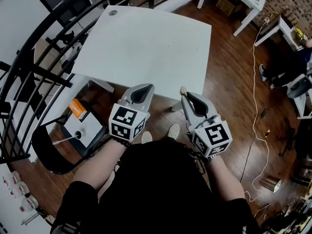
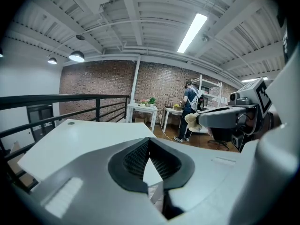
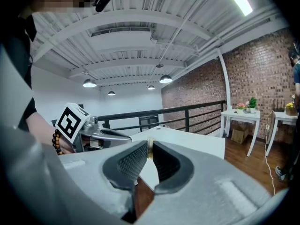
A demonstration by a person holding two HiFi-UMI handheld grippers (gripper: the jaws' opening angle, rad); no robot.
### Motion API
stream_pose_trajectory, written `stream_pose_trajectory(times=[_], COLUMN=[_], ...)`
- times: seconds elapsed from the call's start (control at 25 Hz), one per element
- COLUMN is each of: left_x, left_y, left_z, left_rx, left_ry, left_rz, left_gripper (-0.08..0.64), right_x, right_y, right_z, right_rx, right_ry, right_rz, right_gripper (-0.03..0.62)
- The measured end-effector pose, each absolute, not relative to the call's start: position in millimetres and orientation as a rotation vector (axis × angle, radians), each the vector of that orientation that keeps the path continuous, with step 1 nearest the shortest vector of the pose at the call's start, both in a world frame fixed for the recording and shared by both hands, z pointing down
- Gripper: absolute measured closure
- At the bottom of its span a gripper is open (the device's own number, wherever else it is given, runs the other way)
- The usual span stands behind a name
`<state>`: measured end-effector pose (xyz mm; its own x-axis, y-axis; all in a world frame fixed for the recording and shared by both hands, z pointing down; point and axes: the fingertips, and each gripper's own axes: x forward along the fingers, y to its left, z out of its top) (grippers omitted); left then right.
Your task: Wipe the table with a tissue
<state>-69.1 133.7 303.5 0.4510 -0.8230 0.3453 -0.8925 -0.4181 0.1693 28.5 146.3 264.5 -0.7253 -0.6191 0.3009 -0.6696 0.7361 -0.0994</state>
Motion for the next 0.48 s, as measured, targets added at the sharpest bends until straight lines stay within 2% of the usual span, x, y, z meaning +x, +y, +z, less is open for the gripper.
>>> stream_pose_trajectory(times=[0.48], left_x=[-23.9], left_y=[89.0], left_z=[303.1], left_rx=[2.285], left_ry=[-1.603], left_rz=[0.316], left_gripper=[0.551], right_x=[67.3], right_y=[93.6], right_z=[270.4], right_rx=[0.831], right_ry=[-2.757], right_rz=[0.292], right_gripper=[0.565])
